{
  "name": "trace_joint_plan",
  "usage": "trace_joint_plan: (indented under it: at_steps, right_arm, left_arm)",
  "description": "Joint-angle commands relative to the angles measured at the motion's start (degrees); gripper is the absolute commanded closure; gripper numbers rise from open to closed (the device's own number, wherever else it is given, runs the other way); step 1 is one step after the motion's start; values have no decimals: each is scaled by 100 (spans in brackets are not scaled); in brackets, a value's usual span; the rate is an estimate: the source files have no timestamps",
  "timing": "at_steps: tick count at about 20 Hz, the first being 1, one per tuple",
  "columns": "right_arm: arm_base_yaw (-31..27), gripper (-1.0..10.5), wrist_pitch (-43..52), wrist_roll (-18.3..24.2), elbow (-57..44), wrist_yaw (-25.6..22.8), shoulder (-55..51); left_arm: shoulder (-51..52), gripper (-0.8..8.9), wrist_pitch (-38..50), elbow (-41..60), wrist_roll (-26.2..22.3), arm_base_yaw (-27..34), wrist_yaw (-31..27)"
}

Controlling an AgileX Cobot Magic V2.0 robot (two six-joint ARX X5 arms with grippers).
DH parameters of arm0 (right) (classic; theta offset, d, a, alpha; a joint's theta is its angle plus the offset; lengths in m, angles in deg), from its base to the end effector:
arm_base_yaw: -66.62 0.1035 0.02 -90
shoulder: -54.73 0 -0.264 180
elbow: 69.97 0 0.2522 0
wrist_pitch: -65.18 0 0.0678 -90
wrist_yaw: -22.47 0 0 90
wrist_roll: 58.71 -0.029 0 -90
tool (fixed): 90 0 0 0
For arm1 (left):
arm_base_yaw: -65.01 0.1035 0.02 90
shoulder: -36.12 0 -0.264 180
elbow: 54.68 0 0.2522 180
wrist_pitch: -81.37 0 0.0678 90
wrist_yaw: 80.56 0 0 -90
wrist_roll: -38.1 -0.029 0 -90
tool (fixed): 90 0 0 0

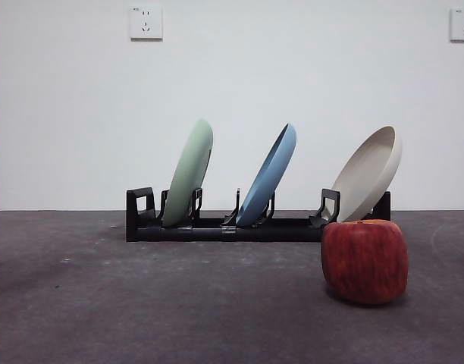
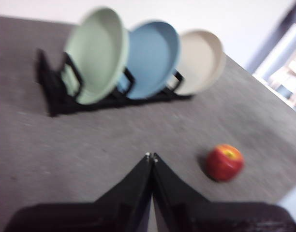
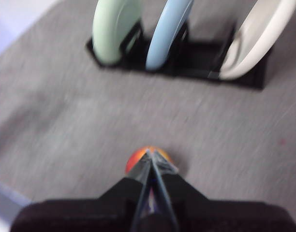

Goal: Take the green plate from the plate rack,put the plate on the table,take the apple from the table,put the apple in the plate

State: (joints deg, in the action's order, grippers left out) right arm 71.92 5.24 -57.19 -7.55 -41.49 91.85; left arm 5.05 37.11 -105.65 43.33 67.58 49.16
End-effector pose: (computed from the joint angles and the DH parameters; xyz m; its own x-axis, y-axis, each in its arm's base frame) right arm 0.1131 0.0233 0.3173 0.6955 0.5054 -0.5107 -0.4575 0.8596 0.2276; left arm 0.1138 -0.0134 0.2884 0.7286 -0.6070 -0.3173 0.5072 0.7895 -0.3455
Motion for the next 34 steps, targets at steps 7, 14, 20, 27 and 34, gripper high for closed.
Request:
trace_joint_plan:
  at_steps: [7, 14, 20, 27, 34]
  right_arm:
    - [90, 958, -1687, 848, 466, 398, 533]
    - [90, 340, -1580, 544, 468, 365, 535]
    - [90, 252, -1582, 490, 466, 365, 538]
    - [90, 253, -1582, 426, 468, 367, 538]
    - [90, 253, -1585, 389, 468, 369, 538]
  left_arm:
    - [-450, 821, -1403, -636, -1126, 0, 702]
    - [-450, 208, -1412, -636, -940, 0, 686]
    - [-450, 207, -1388, -636, -933, 0, 688]
    - [-833, 209, -256, -826, -278, -166, 660]
    - [-2634, 217, 402, -2083, -225, -1220, -291]
